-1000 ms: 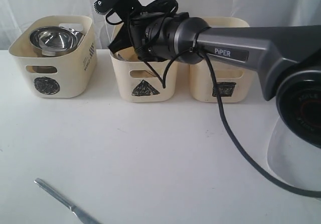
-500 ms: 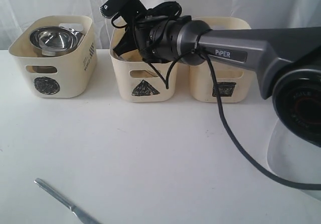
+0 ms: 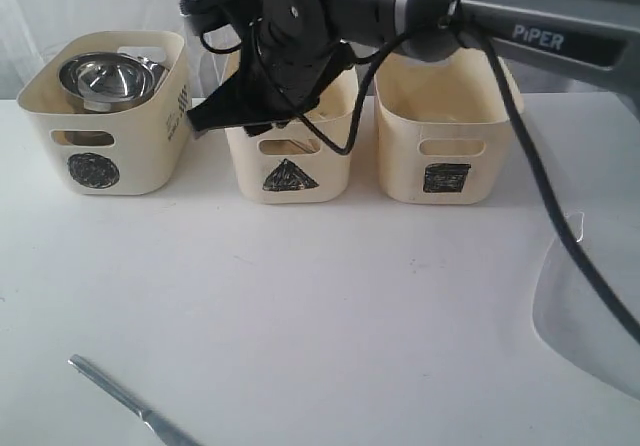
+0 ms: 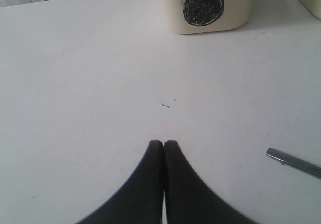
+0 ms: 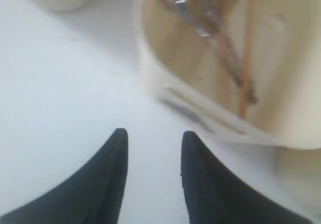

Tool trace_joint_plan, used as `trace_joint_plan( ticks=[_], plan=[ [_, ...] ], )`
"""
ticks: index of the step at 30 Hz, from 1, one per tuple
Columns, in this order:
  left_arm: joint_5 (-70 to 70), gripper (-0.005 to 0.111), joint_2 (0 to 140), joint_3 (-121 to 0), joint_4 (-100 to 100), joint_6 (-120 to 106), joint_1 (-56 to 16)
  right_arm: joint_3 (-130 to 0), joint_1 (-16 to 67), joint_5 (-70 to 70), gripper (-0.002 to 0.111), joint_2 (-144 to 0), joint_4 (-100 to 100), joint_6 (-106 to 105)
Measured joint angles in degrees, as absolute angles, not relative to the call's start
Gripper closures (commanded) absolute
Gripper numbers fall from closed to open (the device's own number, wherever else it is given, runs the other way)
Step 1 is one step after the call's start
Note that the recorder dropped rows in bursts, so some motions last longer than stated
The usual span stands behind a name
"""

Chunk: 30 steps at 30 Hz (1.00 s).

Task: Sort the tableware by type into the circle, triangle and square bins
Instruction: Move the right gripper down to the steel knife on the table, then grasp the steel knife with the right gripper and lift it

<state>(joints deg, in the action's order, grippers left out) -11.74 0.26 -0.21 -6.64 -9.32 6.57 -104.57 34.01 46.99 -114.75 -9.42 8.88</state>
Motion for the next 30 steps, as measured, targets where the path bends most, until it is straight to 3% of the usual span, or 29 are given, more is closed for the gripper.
trace_joint_plan(
  ticks=[8,15,26,30],
  plan=[
    [-11.74,0.107,0.26,-0.21,-6.64,-9.32,6.57,-104.57,40.36,60.55,0.072,-116.01,13.35,-7.54],
    [-11.74,0.107,0.26,-0.21,-6.64,-9.32,6.57,-104.57,48.93,60.7,0.048,-124.68,13.84,-13.38],
    [-11.74,0.107,0.26,-0.21,-6.64,-9.32,6.57,-104.95,53.39,55.46,0.049,-132.58,10.86,-9.69],
    [-11.74,0.107,0.26,-0.21,-6.64,-9.32,6.57,-105.55,53.73,55.16,0.07,-133.56,10.13,-8.47]
  ],
)
